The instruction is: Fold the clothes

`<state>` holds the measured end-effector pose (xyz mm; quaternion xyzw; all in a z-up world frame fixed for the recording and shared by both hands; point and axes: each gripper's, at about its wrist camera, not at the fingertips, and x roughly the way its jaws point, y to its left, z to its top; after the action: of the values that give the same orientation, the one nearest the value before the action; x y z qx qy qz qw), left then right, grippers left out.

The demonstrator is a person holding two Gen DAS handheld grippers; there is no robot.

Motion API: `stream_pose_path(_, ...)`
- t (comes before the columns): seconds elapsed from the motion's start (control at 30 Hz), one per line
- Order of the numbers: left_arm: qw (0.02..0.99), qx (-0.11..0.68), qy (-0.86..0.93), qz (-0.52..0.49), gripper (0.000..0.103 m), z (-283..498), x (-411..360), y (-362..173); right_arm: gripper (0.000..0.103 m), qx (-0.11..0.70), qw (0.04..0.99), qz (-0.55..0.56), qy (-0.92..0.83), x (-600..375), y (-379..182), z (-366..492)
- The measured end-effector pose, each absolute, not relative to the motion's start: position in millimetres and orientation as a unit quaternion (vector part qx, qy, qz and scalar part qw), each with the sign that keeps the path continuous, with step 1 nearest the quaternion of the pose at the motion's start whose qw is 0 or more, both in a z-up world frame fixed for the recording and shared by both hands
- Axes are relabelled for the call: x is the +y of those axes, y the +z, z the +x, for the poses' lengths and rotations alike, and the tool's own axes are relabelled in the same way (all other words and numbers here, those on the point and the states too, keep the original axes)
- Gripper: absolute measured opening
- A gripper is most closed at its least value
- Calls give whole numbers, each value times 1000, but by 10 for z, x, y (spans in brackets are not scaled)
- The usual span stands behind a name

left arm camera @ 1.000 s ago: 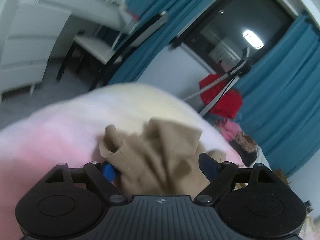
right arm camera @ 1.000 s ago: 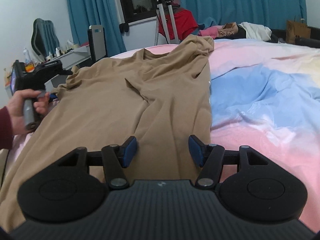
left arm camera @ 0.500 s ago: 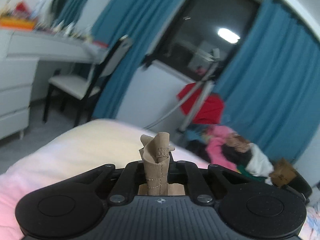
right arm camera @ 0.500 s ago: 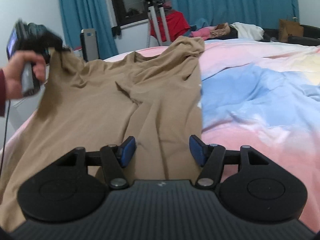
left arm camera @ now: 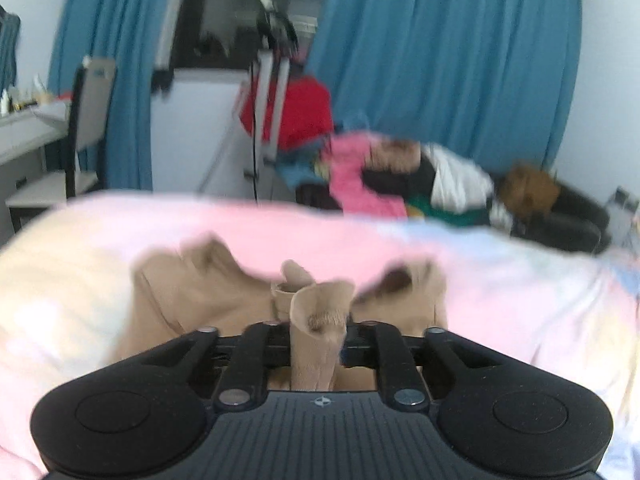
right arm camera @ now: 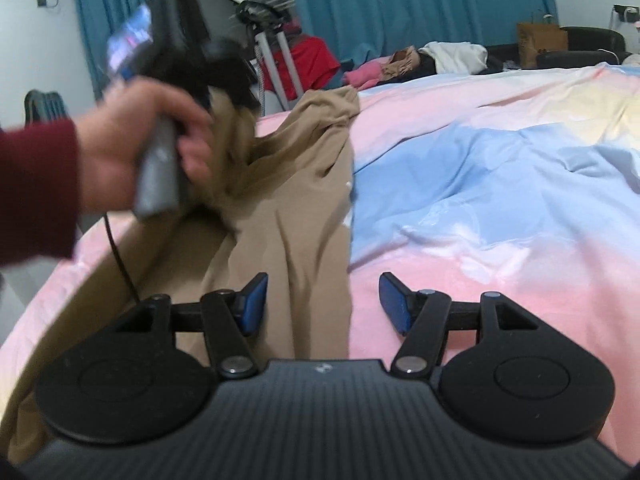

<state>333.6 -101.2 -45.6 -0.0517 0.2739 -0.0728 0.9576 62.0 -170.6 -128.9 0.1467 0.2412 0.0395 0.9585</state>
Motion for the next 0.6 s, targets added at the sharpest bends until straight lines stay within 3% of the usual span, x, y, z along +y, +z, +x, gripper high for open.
stream_pose_path(0.03, 953, 289, -77, -51, 49, 3380, -1003, -544, 62, 238, 959, 151, 42, -1722, -1297, 616)
stream_pose_path(0.07, 949, 301, -81, -50, 57, 3390, -967, -600, 62, 235, 959, 154, 44, -1733, -1313, 617)
stream_pose_path(0.13, 944, 314, -88, -50, 62, 3324, -860, -636, 62, 234, 958, 158, 47, -1744, -1334, 633)
stream_pose_path(0.23, 934, 334, -109, -65, 82, 3116, -639, -576, 62, 232, 958, 163, 49, -1756, -1350, 638)
stream_pose_path(0.6, 921, 382, -48, -68, 91, 924, 643, -97, 62, 226, 956, 181, 54, -1785, -1261, 529)
